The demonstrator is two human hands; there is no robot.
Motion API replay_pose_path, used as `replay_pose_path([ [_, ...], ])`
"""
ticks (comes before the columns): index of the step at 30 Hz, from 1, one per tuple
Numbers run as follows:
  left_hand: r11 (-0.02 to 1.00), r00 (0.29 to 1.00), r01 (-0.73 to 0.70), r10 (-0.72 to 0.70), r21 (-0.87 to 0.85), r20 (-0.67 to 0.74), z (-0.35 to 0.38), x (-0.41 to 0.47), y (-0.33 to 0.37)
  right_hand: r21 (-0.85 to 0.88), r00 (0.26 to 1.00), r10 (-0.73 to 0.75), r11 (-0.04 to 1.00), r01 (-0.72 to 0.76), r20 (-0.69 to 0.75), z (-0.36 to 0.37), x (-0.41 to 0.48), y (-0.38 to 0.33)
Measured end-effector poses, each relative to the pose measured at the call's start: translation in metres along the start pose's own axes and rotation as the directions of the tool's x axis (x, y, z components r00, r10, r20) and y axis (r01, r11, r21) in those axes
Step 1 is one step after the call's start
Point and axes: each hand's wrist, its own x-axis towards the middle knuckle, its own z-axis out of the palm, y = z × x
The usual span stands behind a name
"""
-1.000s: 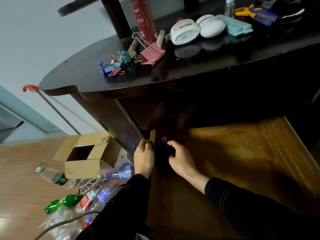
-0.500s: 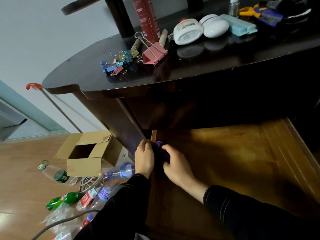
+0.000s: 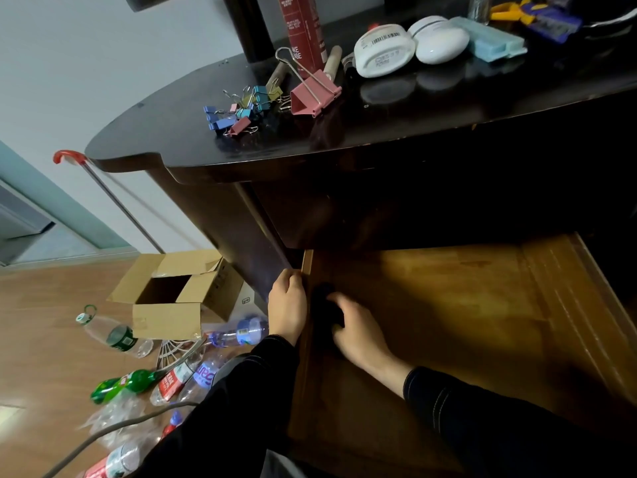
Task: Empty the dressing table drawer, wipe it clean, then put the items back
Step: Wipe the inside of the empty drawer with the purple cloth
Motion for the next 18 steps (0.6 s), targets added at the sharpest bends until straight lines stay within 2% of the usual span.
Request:
replay_pose_path([
  [2,1.0,1.0,0.004,-0.004,-0.007,0.006,0.0,-0.001,0.0,-0.06,0.994,0.078,0.995,-0.074,0.074,-0.008,0.002,0.006],
  [4,1.0,1.0,0.004,-0.004,-0.015,0.002,0.0,-0.001,0.0,-0.036,0.994,0.1,0.994,-0.099,0.038,-0.014,0.007,0.001],
  [6,1.0,1.0,-0.004,0.004,-0.007,-0.004,0.0,0.0,-0.001,0.028,0.996,0.048,0.999,-0.046,-0.071,-0.012,0.006,-0.012],
  [8,1.0,1.0,-0.006,0.006,-0.011,-0.01,0.0,0.0,-0.001,0.045,0.992,-0.046,0.998,0.052,-0.113,-0.004,0.001,-0.017],
  [10,1.0,1.0,0.004,-0.004,-0.013,-0.01,0.0,0.001,-0.001,0.002,0.996,-0.064,0.998,0.065,-0.053,0.0,-0.007,-0.012],
  [12,1.0,1.0,0.01,-0.01,-0.013,0.001,0.0,0.001,-0.002,-0.068,0.997,0.02,0.998,-0.015,0.071,-0.003,-0.01,-0.004],
  [14,1.0,1.0,0.013,-0.013,-0.021,0.005,0.0,0.001,-0.003,-0.089,0.991,0.088,0.993,-0.079,0.099,-0.012,-0.005,-0.003],
  [16,0.999,1.0,0.011,-0.011,-0.034,-0.006,0.0,0.001,-0.004,-0.039,0.996,0.083,0.996,-0.084,-0.021,-0.019,-0.001,-0.01],
  [18,0.999,1.0,0.011,-0.011,-0.043,-0.018,0.001,0.002,-0.003,-0.01,0.989,-0.023,1.0,0.022,-0.144,-0.016,-0.002,-0.017],
])
